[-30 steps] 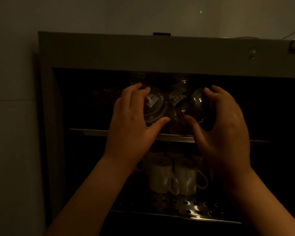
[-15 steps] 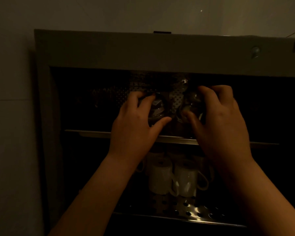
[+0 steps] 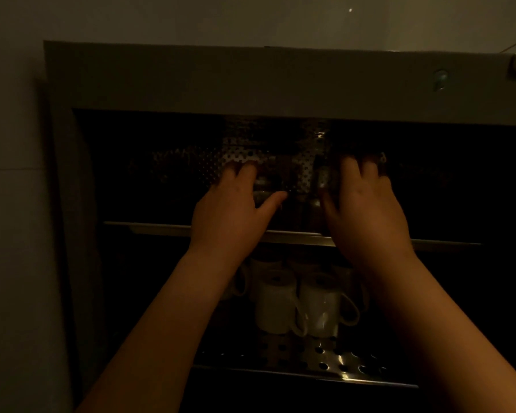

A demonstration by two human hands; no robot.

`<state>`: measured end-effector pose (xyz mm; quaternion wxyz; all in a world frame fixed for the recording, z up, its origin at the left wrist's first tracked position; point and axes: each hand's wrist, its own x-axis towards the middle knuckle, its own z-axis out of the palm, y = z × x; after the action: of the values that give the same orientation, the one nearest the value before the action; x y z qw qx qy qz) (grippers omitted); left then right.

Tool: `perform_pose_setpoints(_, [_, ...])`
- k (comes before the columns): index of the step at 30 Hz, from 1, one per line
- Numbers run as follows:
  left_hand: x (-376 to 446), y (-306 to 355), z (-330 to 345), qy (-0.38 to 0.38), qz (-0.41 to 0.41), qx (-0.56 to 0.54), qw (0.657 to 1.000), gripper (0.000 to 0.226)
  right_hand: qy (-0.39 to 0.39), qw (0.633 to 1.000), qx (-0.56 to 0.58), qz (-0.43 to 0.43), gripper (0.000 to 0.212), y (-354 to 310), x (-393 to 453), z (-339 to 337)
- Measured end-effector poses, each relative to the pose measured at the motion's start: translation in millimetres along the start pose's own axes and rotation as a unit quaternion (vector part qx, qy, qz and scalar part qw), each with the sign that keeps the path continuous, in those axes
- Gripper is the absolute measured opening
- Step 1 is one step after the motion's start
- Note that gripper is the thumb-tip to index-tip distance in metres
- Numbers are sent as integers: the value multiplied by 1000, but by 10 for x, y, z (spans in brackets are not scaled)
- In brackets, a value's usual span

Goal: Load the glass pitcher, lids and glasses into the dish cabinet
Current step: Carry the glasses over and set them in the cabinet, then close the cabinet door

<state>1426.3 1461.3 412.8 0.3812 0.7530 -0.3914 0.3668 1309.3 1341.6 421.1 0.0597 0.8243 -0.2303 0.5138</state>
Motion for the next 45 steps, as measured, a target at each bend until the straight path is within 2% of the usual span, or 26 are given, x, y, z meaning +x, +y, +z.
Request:
perform_pose_setpoints(7, [17, -16, 31, -3, 2, -2, 1000, 53, -18, 1000, 6, 24, 58, 17, 13, 23])
perform_pose_setpoints(12, [-42, -9, 45, -9, 3, 63, 998, 55, -30, 999, 14, 29, 63, 16, -66, 7])
perform_pose_setpoints(18, [-293, -6, 38, 52, 59, 112, 991, 61, -19, 999, 21, 21, 61, -9, -377, -17])
perform_pose_setpoints(22, [-480, -61, 131, 41, 82, 119, 989, 61, -28, 999, -10, 24, 60, -28, -586, 12])
perform_pose_setpoints(25, [-588, -101, 198, 16, 98, 172, 980, 63, -63, 995, -77, 11, 73, 0, -743, 52])
perform_pose_setpoints(27, [-628, -108, 215, 16, 103, 177, 979, 65, -80, 994, -78, 14, 79, -2, -837, 36])
perform_pose_setpoints(33, [-879, 99, 199, -16, 129, 111, 985, 68, -130, 988, -75, 44, 86, 17, -1200, -235])
perform_pose_setpoints(42, [-1726, 994, -26, -67, 219, -26, 973, 69, -67, 984, -150, 66, 68, 212, -1876, -1393])
perform_pose_setpoints(45, [-2009, 1470, -130, -76, 268, -77, 957, 67, -83, 970, -210, 96, 69, 369, -2132, -1922])
